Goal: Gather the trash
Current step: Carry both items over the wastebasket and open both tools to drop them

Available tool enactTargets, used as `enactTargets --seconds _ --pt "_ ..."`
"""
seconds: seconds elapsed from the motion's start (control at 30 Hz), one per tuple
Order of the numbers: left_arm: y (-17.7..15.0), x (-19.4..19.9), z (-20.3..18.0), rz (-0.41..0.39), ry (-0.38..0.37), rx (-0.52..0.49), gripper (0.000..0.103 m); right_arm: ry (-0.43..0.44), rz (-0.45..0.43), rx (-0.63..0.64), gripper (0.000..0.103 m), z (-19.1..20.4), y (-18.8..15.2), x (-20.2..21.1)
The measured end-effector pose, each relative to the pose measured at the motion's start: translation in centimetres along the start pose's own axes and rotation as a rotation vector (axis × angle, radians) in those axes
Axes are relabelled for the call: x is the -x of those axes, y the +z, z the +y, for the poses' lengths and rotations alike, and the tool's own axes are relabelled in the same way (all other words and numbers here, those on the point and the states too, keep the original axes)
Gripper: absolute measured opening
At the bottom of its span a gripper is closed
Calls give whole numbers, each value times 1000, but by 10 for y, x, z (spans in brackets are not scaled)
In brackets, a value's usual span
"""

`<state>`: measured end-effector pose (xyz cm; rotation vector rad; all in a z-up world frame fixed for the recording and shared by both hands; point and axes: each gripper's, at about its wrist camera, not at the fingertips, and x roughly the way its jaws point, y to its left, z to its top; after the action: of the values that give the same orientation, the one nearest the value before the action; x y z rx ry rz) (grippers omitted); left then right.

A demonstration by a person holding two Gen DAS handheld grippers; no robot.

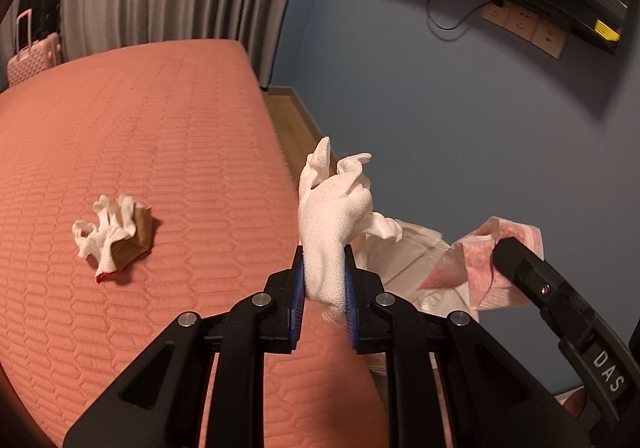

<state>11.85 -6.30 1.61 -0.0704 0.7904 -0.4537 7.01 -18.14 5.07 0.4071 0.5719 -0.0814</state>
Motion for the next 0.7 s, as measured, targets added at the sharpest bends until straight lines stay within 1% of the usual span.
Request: enactTargets --seconds 0.17,0.33,0.7 --pt "1 2 -36 -6 -34 -57 17 -34 -44 -13 15 -21 10 25" --pt "0 -3 -61 -1 -63 -97 17 -65 -70 -33 15 -37 15 42" --pt "-1 -17 -102 19 -114 -170 18 -113 -95 -60 15 -67 19 55"
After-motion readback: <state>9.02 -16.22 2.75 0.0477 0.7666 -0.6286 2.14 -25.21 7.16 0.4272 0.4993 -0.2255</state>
